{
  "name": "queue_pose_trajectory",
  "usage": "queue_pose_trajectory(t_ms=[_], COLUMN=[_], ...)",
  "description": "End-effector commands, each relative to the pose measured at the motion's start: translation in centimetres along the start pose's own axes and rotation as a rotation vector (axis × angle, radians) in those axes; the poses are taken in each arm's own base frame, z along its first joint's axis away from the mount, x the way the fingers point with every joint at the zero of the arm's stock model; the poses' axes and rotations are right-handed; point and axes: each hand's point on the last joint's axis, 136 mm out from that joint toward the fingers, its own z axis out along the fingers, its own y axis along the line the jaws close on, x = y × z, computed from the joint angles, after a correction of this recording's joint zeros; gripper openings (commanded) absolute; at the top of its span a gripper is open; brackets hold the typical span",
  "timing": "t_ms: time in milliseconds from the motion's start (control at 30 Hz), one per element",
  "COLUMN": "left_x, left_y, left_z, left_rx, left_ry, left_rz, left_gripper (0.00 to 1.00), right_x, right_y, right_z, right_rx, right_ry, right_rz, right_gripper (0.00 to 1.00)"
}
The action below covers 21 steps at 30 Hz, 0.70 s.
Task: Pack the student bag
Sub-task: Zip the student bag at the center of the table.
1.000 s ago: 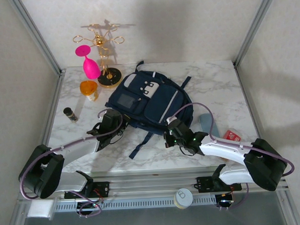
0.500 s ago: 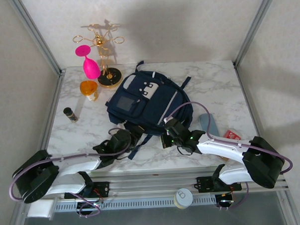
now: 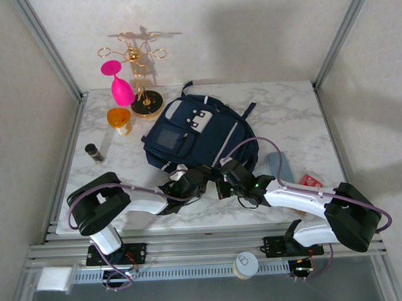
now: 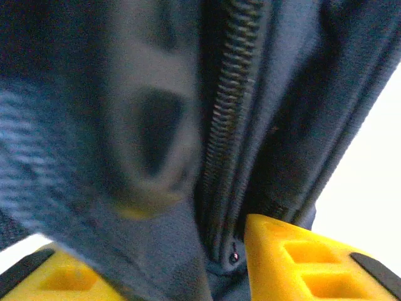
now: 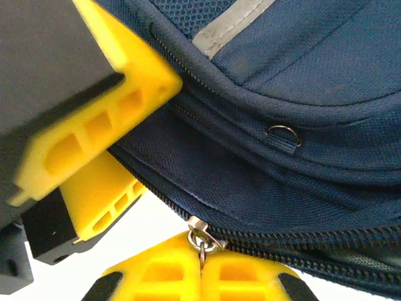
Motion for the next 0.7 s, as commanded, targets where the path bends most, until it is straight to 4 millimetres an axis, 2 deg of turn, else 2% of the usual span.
queue_pose_trajectory(t_ms=[0, 67, 200, 367, 533, 600, 667], left_x=[-1.7, -2.5, -4.3, -7.2, -11.6, -13.2, -14.2], left_y=[-0.9, -0.6, -0.7, 1.5, 3.5, 3.8, 3.2], left_z=[0.2, -0.1, -1.9, -5.2, -8.2, -9.0, -9.4], left_rx=[0.030, 0.004, -0.004, -0.085, -0.141, -0.165, -0.137], left_ry=[-0.101, -0.128, -0.167, -0.198, -0.184, -0.190, -0.188], left_rz=[-0.024, 0.011, 0.081, 0.174, 0.243, 0.263, 0.280], left_gripper=[0.29, 0.19, 0.00, 0.00, 0.00, 0.00, 0.00], right_x=[-0.1, -0.1, 0.0, 1.6, 3.2, 3.1, 2.2], right_y=[0.0, -0.6, -1.6, -4.0, -6.0, -5.9, -3.9], right_z=[0.1, 0.2, -0.7, -2.4, -4.0, -3.7, -3.0], right_rx=[0.019, 0.061, 0.115, 0.230, 0.308, 0.308, 0.228], right_ry=[-0.006, 0.000, 0.011, 0.059, 0.095, 0.101, 0.093], right_rz=[-0.014, -0.011, 0.004, 0.056, 0.110, 0.107, 0.073], right_gripper=[0.00, 0.00, 0.00, 0.00, 0.00, 0.00, 0.00])
